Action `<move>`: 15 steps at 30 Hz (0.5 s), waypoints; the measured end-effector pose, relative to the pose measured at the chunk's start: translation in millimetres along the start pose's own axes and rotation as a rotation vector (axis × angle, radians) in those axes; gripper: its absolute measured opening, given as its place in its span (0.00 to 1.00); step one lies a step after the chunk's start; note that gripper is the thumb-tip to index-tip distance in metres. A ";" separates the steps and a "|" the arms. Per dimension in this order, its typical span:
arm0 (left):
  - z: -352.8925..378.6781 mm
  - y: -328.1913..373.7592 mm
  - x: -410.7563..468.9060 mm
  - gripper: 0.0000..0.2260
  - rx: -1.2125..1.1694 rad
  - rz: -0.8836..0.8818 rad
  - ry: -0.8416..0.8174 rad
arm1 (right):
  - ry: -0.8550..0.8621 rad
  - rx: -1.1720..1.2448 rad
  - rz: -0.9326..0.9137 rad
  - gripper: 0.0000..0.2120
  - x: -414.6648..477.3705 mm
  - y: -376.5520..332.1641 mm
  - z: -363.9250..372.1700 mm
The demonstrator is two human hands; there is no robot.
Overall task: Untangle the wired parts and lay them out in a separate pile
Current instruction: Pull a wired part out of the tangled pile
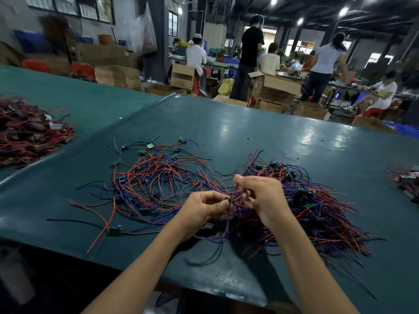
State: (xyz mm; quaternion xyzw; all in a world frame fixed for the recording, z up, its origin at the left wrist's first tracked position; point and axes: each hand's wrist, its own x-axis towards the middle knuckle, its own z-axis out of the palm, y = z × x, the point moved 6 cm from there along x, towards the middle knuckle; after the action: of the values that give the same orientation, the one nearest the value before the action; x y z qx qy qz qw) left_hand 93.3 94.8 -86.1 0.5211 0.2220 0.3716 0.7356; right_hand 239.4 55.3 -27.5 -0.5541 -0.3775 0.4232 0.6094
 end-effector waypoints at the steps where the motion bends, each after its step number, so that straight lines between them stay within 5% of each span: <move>1: -0.5 0.0 -0.2 0.03 0.010 0.010 -0.003 | 0.013 -0.044 0.002 0.09 2.5 -4.8 -0.2; 6: 2.9 1.2 -3.4 0.05 0.109 0.067 -0.045 | 0.146 -0.045 0.079 0.08 20.6 -30.1 -16.3; 15: 4.1 4.5 -4.0 0.05 0.176 0.084 -0.036 | -0.068 0.262 0.341 0.08 27.1 -38.7 -13.8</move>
State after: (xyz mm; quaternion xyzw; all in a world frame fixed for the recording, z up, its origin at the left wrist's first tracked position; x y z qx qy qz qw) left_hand 92.3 89.9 -80.7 0.5992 0.2186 0.3716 0.6746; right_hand 265.6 74.6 9.3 -0.5113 -0.2402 0.5841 0.5828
